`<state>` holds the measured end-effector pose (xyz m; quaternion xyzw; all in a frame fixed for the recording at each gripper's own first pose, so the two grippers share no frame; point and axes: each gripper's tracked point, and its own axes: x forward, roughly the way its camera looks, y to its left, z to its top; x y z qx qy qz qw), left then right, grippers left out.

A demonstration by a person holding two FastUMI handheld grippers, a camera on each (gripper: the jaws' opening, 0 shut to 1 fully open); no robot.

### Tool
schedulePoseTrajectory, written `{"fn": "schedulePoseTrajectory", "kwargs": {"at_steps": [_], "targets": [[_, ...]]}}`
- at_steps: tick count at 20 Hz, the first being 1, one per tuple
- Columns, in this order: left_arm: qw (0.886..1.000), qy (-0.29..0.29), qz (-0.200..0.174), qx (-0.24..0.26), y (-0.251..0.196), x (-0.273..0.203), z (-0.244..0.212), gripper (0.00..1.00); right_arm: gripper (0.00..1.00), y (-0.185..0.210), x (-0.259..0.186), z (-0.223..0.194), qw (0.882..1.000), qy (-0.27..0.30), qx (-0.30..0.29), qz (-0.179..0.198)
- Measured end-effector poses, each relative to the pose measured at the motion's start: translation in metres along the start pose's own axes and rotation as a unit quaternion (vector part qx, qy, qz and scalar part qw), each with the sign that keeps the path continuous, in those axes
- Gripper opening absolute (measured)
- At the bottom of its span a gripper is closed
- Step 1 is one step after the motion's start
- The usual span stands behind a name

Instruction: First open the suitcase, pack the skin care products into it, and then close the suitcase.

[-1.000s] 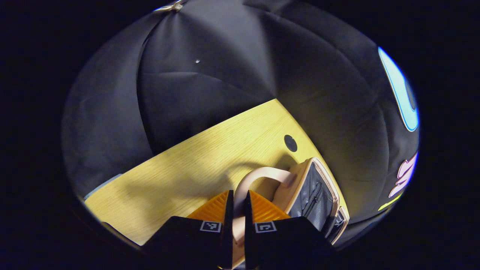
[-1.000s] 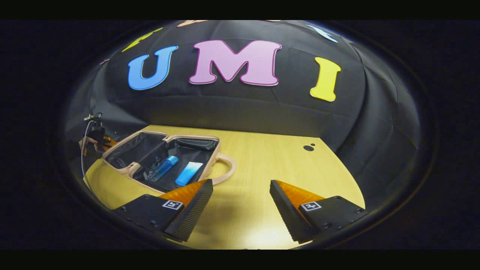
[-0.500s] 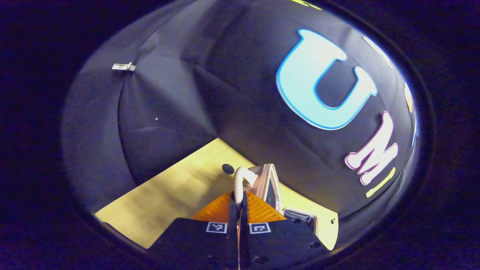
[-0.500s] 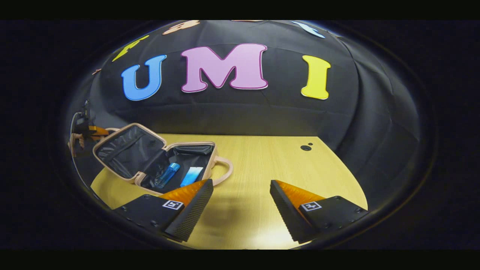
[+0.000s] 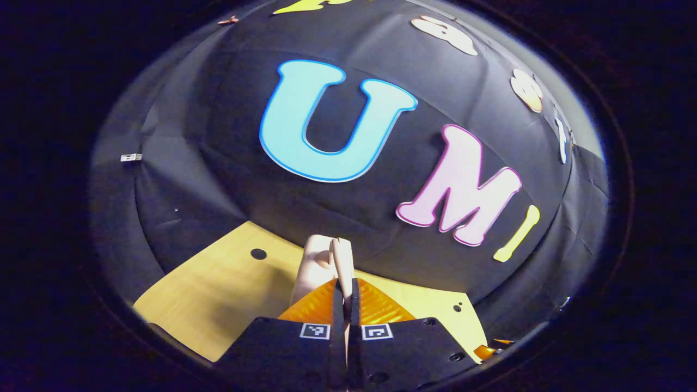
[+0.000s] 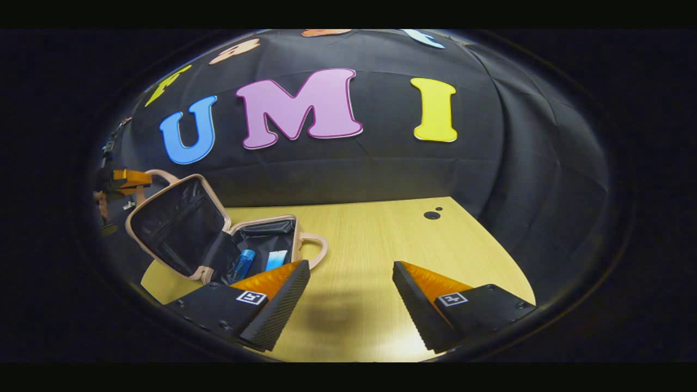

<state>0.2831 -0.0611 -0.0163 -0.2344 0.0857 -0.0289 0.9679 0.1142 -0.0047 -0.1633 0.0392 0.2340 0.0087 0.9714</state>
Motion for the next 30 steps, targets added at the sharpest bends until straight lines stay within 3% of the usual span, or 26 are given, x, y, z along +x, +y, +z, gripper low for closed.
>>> {"fn": "schedulePoseTrajectory", "kwargs": {"at_steps": [4,9,15,18,20,21,22,23,24,25,27,30], "targets": [[0.997,0.042,-0.058,0.007,-0.096,0.033,-0.054,0.07,0.97,-0.025,0.008,0.000,1.000,0.010,0.012,0.003],[0.990,0.113,-0.081,0.018,-0.167,0.084,-0.151,0.07,0.98,-0.051,0.015,0.001,1.000,0.015,0.008,0.003],[0.976,0.196,-0.073,0.064,-0.185,0.117,-0.255,0.07,0.98,-0.066,0.008,-0.003,1.000,0.016,0.027,-0.002],[0.967,0.232,-0.061,0.087,-0.189,0.123,-0.289,0.12,0.98,-0.068,0.005,-0.006,1.000,0.016,0.013,-0.010],[0.968,0.221,-0.082,0.085,-0.195,0.122,-0.283,0.20,0.98,-0.068,0.005,-0.001,1.000,0.009,0.019,-0.011],[0.970,0.216,-0.091,0.070,-0.202,0.114,-0.279,0.34,0.98,-0.069,0.004,0.003,1.000,0.005,0.021,-0.014],[0.970,0.212,-0.105,0.052,-0.210,0.107,-0.276,0.36,0.97,-0.070,0.002,0.008,1.000,-0.001,0.023,-0.016],[0.972,0.206,-0.109,0.044,-0.210,0.097,-0.267,0.59,0.98,-0.069,-0.004,0.013,0.999,-0.009,0.025,-0.019],[0.974,0.194,-0.107,0.043,-0.208,0.087,-0.257,0.60,0.98,-0.067,-0.009,0.019,0.999,-0.016,0.027,-0.021],[0.978,0.177,-0.104,0.049,-0.205,0.076,-0.247,0.78,0.98,-0.065,-0.014,0.026,0.999,-0.024,0.027,-0.022],[0.986,0.117,-0.094,0.078,-0.199,0.038,-0.204,0.87,0.98,-0.060,-0.030,0.031,0.999,-0.031,0.019,-0.028],[0.989,0.003,-0.050,0.141,-0.182,-0.030,-0.123,0.90,0.97,-0.041,-0.061,0.044,0.998,-0.048,-0.002,-0.027]]}}
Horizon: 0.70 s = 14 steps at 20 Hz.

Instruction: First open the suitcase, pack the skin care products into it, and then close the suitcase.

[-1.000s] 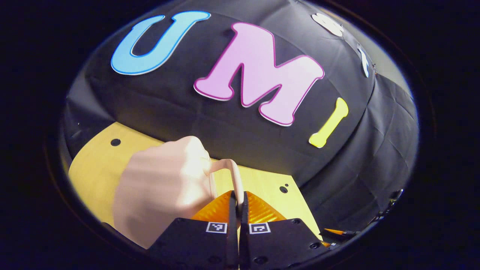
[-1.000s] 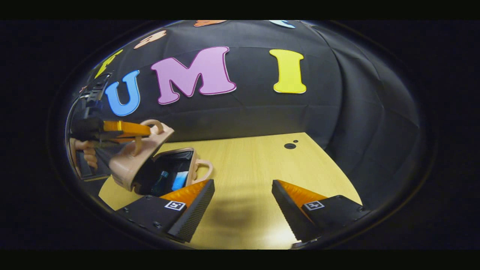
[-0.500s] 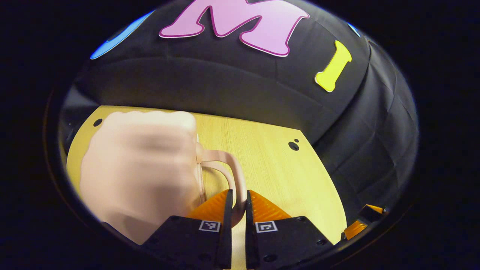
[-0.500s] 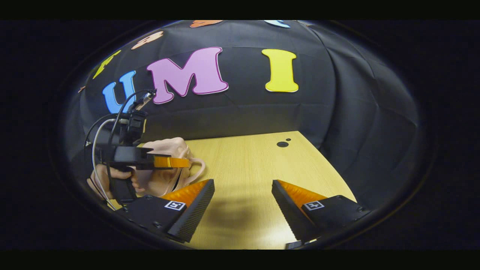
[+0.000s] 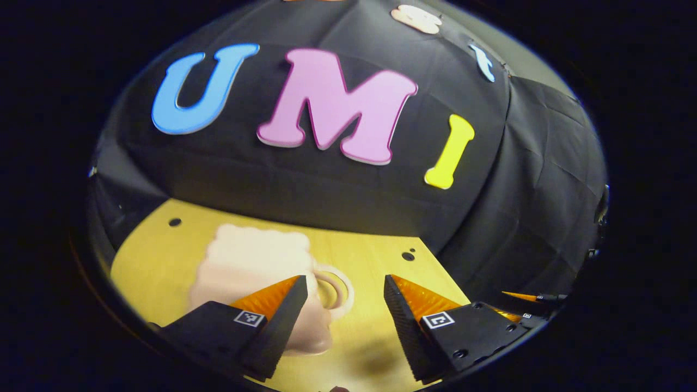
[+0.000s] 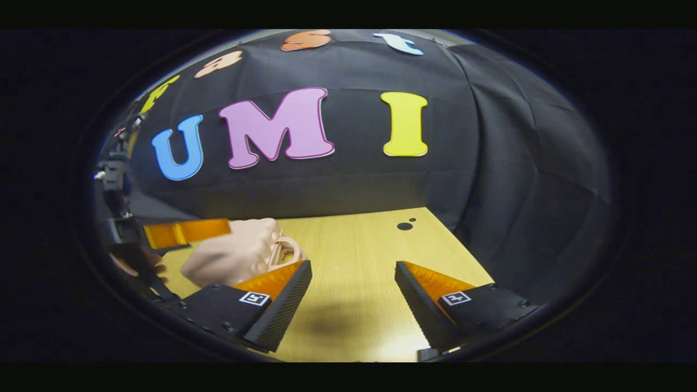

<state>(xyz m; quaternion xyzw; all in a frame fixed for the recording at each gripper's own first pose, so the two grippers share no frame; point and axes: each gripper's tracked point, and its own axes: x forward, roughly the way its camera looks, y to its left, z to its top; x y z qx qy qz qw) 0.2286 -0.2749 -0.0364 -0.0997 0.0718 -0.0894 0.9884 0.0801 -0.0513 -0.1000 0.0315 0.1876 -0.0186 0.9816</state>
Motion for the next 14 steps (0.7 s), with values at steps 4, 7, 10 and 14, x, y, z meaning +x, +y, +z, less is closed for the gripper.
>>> {"fn": "schedulePoseTrajectory", "kwargs": {"at_steps": [4,7,10,14], "targets": [[0.997,-0.064,0.042,0.033,0.033,-0.087,0.047,0.96,0.97,0.034,-0.046,0.023,0.999,-0.039,-0.005,0.015],[0.995,-0.083,0.049,0.026,0.047,-0.139,0.055,0.96,0.98,0.059,-0.082,0.037,0.997,-0.063,-0.001,0.035],[0.993,-0.100,0.061,0.031,0.060,-0.172,0.055,0.96,0.97,0.074,-0.122,0.051,0.995,-0.091,-0.001,0.046],[0.984,-0.148,0.079,0.060,0.073,-0.218,0.067,0.96,0.97,0.083,-0.168,0.067,0.992,-0.117,0.010,0.055]]}}
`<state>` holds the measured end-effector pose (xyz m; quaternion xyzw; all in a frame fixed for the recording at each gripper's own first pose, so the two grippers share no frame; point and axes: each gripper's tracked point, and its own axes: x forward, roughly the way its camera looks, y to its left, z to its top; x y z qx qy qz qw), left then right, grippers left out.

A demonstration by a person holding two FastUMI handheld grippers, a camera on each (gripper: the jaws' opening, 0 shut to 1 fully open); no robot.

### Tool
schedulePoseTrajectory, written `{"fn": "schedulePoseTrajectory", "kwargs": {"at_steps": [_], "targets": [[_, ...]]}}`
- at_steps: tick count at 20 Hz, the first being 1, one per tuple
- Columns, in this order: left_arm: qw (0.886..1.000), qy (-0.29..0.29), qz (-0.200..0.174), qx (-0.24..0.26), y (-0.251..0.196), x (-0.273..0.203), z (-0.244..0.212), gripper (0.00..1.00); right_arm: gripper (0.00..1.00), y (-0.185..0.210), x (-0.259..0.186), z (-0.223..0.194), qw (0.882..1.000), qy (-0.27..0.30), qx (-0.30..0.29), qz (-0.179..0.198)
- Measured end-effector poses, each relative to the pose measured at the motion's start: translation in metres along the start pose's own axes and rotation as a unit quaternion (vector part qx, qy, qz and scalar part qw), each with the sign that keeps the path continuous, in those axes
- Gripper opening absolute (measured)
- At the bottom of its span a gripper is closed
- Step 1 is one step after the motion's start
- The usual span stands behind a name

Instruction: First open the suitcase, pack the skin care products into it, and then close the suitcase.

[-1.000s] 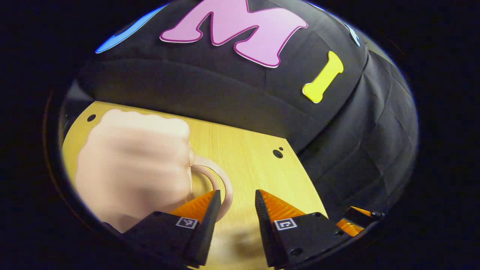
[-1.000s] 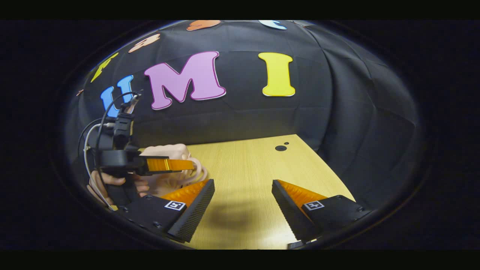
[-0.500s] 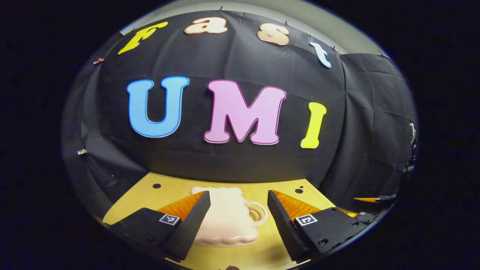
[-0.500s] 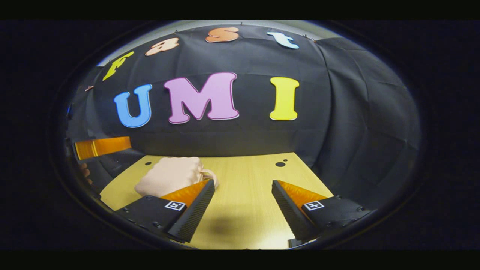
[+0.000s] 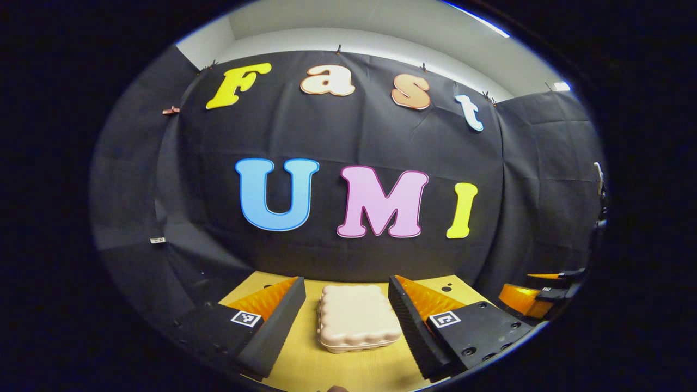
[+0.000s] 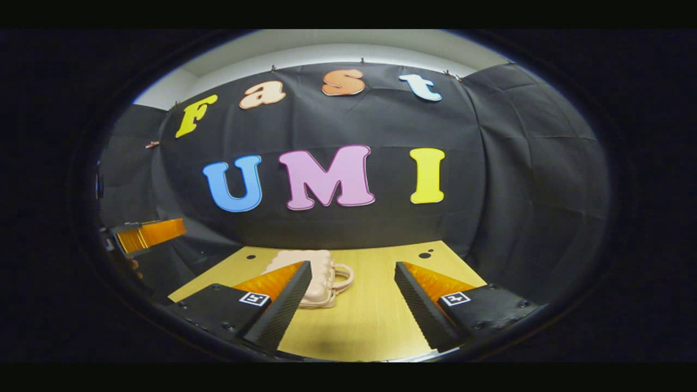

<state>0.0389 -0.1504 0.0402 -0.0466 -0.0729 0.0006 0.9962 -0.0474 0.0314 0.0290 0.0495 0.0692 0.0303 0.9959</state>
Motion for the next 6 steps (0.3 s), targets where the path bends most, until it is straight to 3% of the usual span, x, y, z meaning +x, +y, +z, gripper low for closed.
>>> {"fn": "schedulePoseTrajectory", "kwargs": {"at_steps": [3,6], "targets": [[1.000,-0.015,0.002,0.007,0.009,-0.020,-0.004,0.96,0.97,0.002,-0.019,0.027,0.999,-0.054,-0.005,-0.002],[1.000,0.007,-0.006,-0.011,0.005,-0.027,-0.016,0.96,1.00,0.009,-0.023,0.031,0.997,-0.080,-0.015,0.000]]}}
